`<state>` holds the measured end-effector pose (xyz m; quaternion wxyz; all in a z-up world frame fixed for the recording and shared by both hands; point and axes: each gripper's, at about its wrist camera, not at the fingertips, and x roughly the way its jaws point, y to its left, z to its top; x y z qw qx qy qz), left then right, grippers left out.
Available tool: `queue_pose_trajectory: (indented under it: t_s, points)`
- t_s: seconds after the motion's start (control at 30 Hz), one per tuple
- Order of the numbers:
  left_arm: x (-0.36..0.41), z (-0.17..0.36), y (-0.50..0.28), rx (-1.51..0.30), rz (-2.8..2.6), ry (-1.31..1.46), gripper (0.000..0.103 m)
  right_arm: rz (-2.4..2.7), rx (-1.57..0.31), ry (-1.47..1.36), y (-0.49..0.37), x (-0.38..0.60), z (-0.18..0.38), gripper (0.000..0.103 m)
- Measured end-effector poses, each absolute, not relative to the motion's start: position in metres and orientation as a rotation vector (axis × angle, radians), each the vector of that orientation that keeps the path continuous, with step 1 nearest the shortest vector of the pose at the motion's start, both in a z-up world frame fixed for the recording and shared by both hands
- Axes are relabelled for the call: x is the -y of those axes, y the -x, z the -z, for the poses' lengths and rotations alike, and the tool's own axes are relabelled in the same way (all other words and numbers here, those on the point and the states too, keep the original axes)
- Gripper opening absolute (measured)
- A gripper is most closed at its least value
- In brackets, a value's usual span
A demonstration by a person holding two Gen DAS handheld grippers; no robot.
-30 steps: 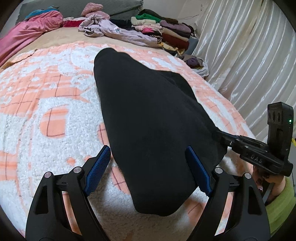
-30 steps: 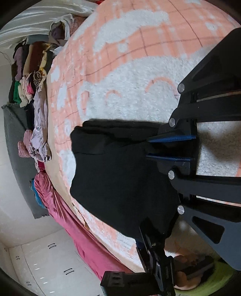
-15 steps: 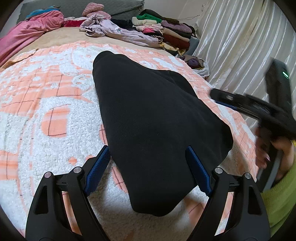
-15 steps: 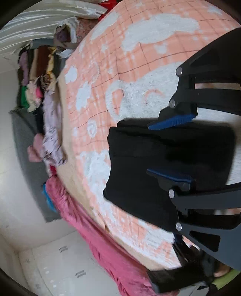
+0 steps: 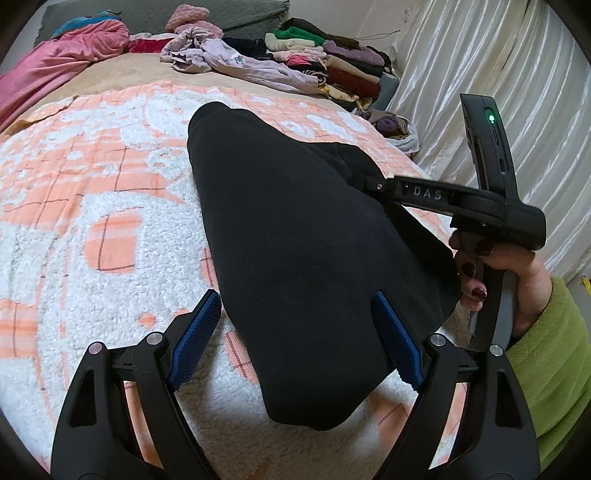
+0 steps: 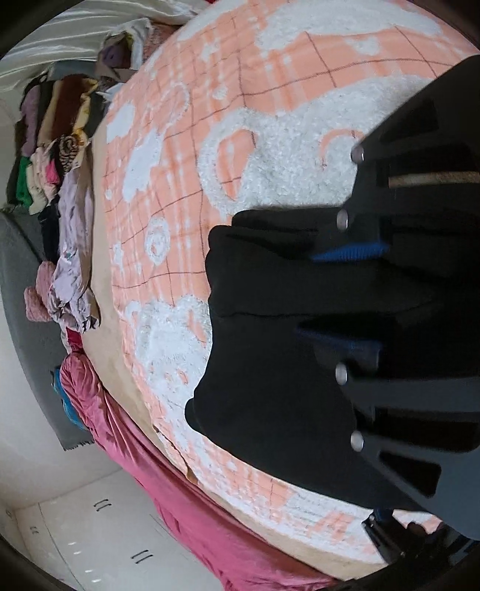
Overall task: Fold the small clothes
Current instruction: 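Hold the folded stack down with the right gripper and smooth it flat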
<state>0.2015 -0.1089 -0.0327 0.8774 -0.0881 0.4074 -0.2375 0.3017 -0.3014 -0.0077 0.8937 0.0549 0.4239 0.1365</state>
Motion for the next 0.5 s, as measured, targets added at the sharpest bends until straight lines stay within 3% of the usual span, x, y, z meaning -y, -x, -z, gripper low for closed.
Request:
queue_pose_trajectory:
  t_s: [0.1,0.27,0.5]
  points:
    - [0.107,0.027,-0.199,-0.816,0.488,0.189,0.076,-0.272,-0.836,-0.062,-0.295,0.297,0.003,0.015]
    - [0.106,0.033,-0.203,-0.844,0.480,0.181,0.076,-0.224,-0.827,-0.024,-0.294,0.301,0.010,0.016]
    - [0.102,0.040,-0.207,-0.883,0.490,0.204,0.077,-0.208,-0.848,-0.072,-0.295,0.306,0.013,0.034]
